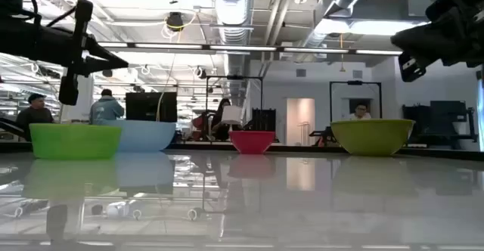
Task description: Nest bowls inside each other
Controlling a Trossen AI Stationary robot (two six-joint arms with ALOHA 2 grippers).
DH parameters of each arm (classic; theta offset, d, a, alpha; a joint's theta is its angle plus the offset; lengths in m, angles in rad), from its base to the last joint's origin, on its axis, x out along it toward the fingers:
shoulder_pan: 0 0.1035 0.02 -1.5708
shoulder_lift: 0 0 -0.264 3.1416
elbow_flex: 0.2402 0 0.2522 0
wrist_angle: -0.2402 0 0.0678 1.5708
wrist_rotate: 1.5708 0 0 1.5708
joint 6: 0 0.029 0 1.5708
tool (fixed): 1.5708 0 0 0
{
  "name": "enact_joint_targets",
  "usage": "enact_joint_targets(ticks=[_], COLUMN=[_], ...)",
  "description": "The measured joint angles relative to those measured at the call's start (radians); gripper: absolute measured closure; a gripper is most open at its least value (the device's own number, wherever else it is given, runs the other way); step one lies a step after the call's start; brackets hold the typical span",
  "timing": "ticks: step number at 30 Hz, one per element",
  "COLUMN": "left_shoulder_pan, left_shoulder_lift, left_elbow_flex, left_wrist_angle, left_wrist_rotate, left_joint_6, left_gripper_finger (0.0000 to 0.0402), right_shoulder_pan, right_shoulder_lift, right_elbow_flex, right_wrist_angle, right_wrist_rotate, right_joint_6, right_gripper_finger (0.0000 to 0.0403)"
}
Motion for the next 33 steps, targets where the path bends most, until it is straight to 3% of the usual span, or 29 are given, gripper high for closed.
enact_joint_targets(ticks=[4,8,13,15,19,29,33], left_shoulder_pan=[0.0,0.0,0.0,0.0,0.0,0.0,0.0], left_shoulder_lift=[0.0,0.0,0.0,0.0,0.0,0.002,0.01], left_elbow_flex=[0.0,0.0,0.0,0.0,0.0,0.0,0.0], left_wrist_angle=[-0.005,-0.005,-0.005,-0.005,-0.005,-0.005,-0.008], left_wrist_rotate=[0.048,0.121,0.135,0.134,0.129,0.057,-0.032], left_joint_6=[-0.149,-0.183,-0.234,-0.215,-0.063,-0.046,-0.079], left_gripper_finger=[0.0401,0.0401,0.0401,0.0401,0.0401,0.0401,0.0401], right_shoulder_pan=[0.001,0.0,0.0,0.0,0.0,0.0,0.0], right_shoulder_lift=[0.0,0.0,0.0,0.0,0.0,0.0,0.001], right_elbow_flex=[0.0,0.0,0.0,0.0,0.0,0.0,0.0], right_wrist_angle=[0.011,0.048,0.083,0.083,0.107,0.251,0.298], right_wrist_rotate=[0.029,0.109,0.2,0.205,0.212,0.317,0.381], right_joint_6=[0.162,0.369,0.736,0.804,0.806,0.805,0.765], right_gripper_finger=[0.0333,0.0333,0.0333,0.0333,0.0333,0.0332,0.032])
